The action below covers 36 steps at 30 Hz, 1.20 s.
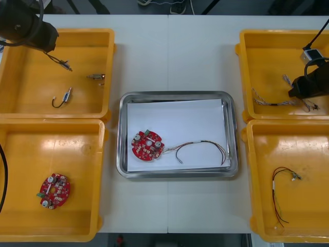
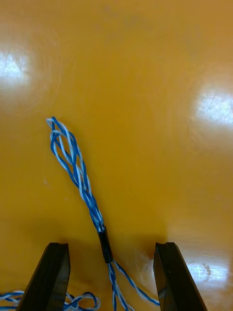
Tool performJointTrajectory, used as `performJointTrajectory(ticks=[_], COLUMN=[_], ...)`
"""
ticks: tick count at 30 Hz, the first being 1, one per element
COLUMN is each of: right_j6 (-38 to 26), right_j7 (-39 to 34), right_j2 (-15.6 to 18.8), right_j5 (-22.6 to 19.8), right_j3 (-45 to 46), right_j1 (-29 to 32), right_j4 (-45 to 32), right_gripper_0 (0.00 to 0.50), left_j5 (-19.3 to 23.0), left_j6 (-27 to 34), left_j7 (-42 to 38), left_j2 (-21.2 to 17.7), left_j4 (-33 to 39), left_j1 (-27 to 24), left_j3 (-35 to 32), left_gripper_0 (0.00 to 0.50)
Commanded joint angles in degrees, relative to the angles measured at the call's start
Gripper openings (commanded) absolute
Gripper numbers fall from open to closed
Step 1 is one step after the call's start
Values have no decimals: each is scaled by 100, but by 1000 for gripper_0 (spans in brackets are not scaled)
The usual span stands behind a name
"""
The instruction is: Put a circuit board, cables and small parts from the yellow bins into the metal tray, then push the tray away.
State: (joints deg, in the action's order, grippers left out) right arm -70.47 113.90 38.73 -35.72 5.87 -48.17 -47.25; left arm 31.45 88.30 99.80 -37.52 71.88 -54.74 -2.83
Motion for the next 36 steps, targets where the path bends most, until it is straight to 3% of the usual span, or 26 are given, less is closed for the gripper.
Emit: performJointTrajectory(ticks=[1,9,10,12,13,16,23,28,31,36], right_j6=[51,42,33,7,7,16,104,-28,-353,-969], right_j7=[53,27,9,-17,-17,1,27,89,89,62], right_j2=[-23,-14,-14,-14,-23,-14,-14,-14,-14,3], right_j5=[48,39,39,13,-49,-242,-190,162,487,619], right_j3=[-122,-130,-130,-130,-130,-130,-95,212,441,863], right_j1=[132,282,291,308,335,379,379,291,264,264], right_j4=[-65,-65,-65,-65,-65,-65,-74,-205,-522,-1040], right_gripper_0=[500,500,437,158,92,8,0,0,0,0], left_j5=[-7,20,28,37,11,11,20,37,46,64], left_j6=[-164,-639,-682,-797,-867,-1008,-1306,-1561,-1658,-1816], left_j7=[-206,-163,-163,-154,-145,-145,-75,-66,-22,-40], left_j2=[-256,-160,-151,-151,-133,-133,-124,-116,-98,-98], left_j4=[72,-323,-367,-464,-499,-631,-948,-1044,-1044,-1044], left_j1=[25,25,25,25,25,25,34,139,262,385], left_j3=[-112,-112,-103,-68,-24,81,222,283,301,503], left_gripper_0=[0,0,0,0,0,0,0,0,0,0])
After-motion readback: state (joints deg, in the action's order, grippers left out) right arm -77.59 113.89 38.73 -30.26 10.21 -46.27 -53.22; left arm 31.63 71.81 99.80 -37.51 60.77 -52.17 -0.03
